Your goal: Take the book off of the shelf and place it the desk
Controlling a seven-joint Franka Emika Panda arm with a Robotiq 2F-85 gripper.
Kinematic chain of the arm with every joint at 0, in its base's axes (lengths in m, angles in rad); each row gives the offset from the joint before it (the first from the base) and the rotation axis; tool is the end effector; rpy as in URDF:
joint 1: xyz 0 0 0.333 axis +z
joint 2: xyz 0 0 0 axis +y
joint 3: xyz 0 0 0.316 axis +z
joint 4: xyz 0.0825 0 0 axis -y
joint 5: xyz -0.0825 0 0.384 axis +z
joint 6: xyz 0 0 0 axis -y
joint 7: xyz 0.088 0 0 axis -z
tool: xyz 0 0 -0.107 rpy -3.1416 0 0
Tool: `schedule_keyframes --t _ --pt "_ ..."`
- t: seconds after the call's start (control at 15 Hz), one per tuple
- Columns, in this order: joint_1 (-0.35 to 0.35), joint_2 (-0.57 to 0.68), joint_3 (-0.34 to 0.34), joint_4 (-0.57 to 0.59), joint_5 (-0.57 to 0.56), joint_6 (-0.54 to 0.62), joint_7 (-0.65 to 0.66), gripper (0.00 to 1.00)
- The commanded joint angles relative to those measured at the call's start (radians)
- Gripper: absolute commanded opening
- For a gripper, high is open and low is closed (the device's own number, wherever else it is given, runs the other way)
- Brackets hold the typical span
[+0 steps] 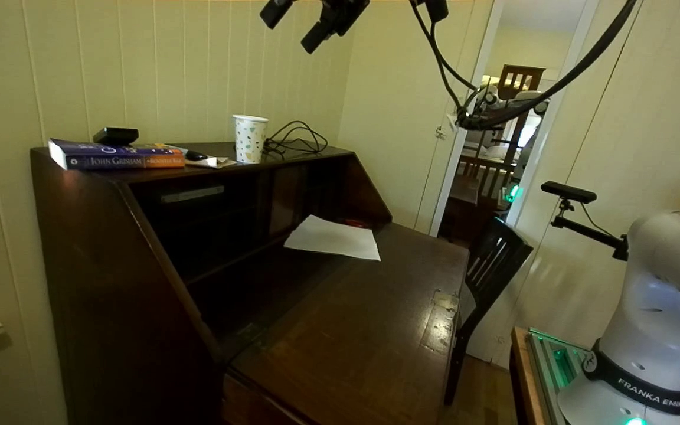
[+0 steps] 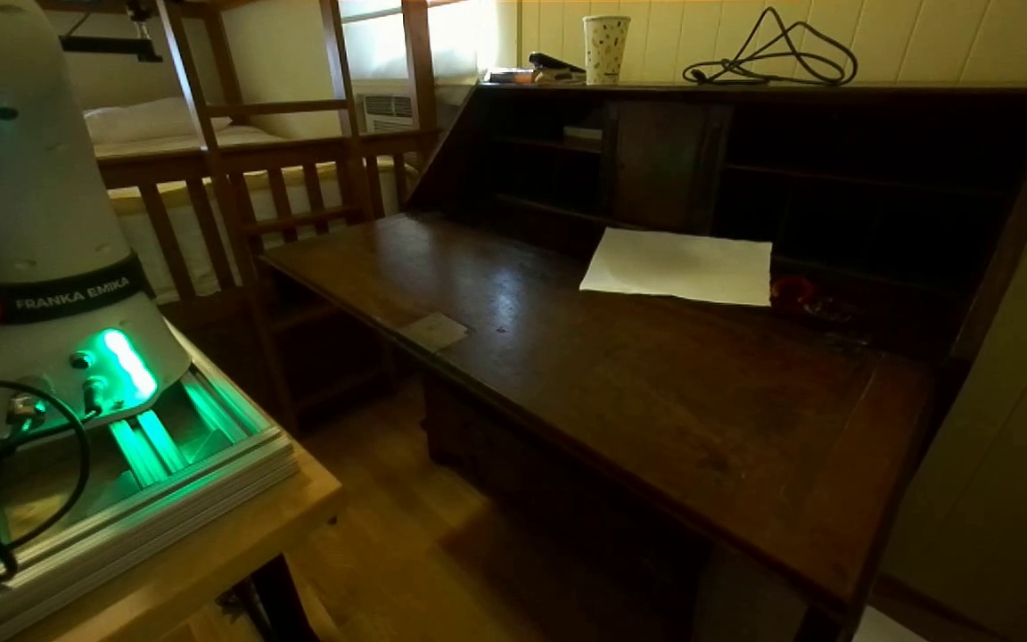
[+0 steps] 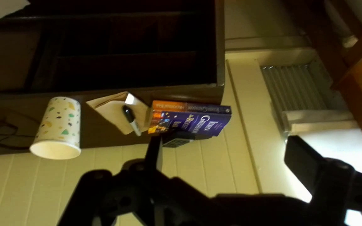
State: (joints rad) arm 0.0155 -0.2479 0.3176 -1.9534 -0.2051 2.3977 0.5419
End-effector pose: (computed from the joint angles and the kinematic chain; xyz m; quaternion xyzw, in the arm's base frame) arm 0.4988 0.1921 0.6565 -0.9346 0.0413 -0.3524 0.0236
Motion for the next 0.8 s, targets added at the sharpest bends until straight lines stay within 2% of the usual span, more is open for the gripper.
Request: schedule_keyframes --t 0.0,0.2,0.27,0.33,0.4,0.47,0.6,0.73 --pt "-0.109 0.121 0.071 0.145 -0.277 0.031 0.204 1.0" --pt "-0.239 0.224 0.177 0.308 -0.517 -0.02 0.34 1.0" --pt "-0.25 0.271 0.2 0.365 -0.597 -0.054 0.386 1.0" --pt "-0.209 0.336 0.194 0.419 -0.676 -0.113 0.462 1.0" --pt "-0.077 0.384 0.09 0.47 -0.742 -0.172 0.51 1.0" --pt "-0.028 0.43 0.069 0.52 -0.771 -0.238 0.539 1.0" --pt "0.086 0.523 0.005 0.616 -0.778 -0.384 0.589 1.0" --pt "0.169 0.611 -0.041 0.709 -0.698 -0.464 0.595 1.0"
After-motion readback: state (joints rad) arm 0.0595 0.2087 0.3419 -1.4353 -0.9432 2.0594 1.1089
